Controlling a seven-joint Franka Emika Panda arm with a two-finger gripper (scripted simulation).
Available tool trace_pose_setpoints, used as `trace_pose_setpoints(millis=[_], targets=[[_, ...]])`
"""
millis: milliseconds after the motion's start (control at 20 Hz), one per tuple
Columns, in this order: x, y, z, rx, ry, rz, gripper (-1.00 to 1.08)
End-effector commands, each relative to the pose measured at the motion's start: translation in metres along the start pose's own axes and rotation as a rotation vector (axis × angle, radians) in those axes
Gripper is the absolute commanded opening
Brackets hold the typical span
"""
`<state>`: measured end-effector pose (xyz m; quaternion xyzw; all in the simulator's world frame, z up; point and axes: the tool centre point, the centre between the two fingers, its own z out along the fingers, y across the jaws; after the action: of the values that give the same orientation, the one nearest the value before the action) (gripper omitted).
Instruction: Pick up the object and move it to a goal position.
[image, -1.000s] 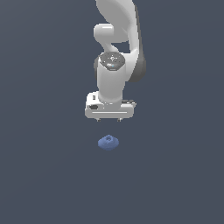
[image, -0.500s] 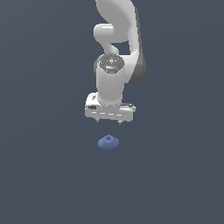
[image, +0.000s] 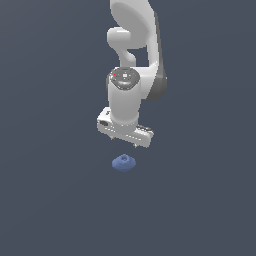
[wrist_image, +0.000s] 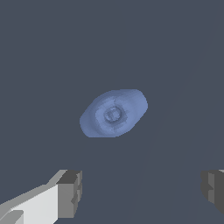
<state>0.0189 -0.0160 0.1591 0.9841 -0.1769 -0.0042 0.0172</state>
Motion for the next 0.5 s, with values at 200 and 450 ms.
trace_pose_setpoints(millis=[200,450], targets=[[0.008,-0.002,0.006,0.008,-0.003,0.190,1.00],[0.014,-0.004,0.010,0.013,-0.006,0.335,1.00]])
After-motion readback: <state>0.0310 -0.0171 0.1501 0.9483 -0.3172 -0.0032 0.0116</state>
